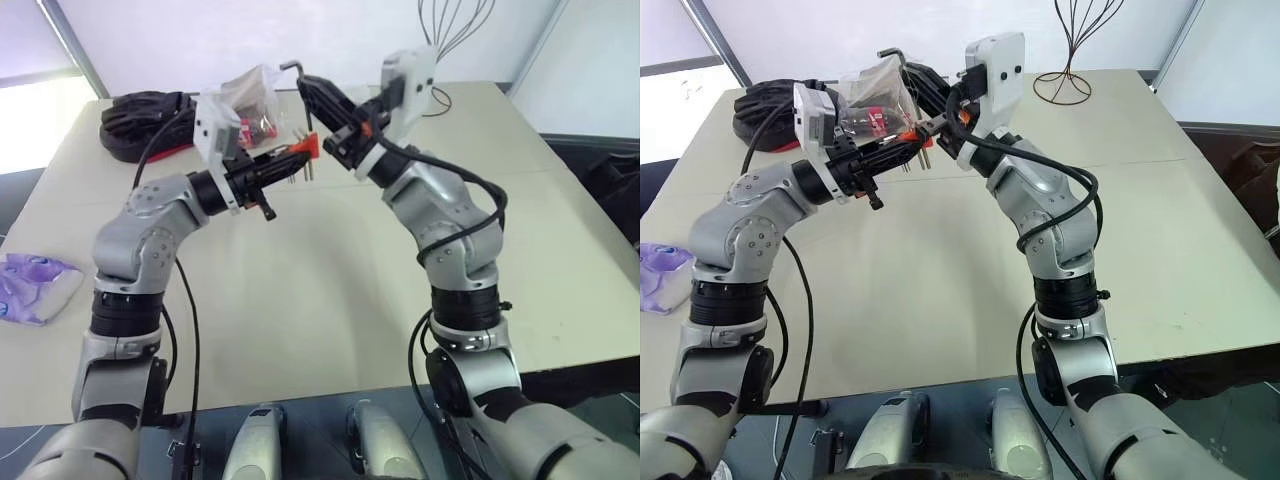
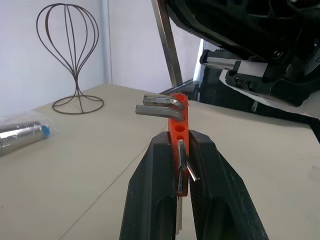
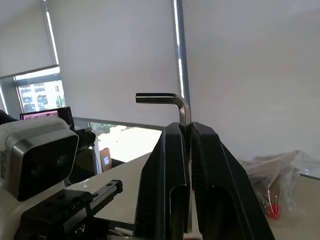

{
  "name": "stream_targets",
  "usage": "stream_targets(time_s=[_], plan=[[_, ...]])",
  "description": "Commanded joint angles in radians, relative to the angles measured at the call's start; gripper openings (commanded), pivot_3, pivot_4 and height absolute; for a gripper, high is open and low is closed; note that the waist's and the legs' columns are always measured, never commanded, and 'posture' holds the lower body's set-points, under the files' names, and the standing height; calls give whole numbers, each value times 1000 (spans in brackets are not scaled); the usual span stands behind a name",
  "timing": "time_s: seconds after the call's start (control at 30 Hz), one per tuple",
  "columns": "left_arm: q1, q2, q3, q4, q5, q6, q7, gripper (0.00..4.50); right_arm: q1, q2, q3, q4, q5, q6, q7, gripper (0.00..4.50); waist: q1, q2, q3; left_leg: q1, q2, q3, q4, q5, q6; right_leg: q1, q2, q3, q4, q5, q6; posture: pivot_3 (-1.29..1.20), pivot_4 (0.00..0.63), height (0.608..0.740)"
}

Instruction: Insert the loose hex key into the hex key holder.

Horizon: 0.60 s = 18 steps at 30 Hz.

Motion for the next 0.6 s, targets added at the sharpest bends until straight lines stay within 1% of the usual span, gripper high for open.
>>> stream_targets(time_s=[0.03, 0.6], plan=[[-27, 2, 36, -30, -22, -7, 4, 0, -7, 7, -3, -23, 2, -31, 0, 49, 0, 0, 0, 0, 0, 0, 0, 0, 0, 0, 0, 0, 0, 0, 0, 0, 150, 740], [-30, -2, 45, -34, -43, -4, 22, 0, 2, -4, -2, 9, -9, -66, 8, 49, 0, 0, 0, 0, 0, 0, 0, 0, 0, 0, 0, 0, 0, 0, 0, 0, 150, 740]])
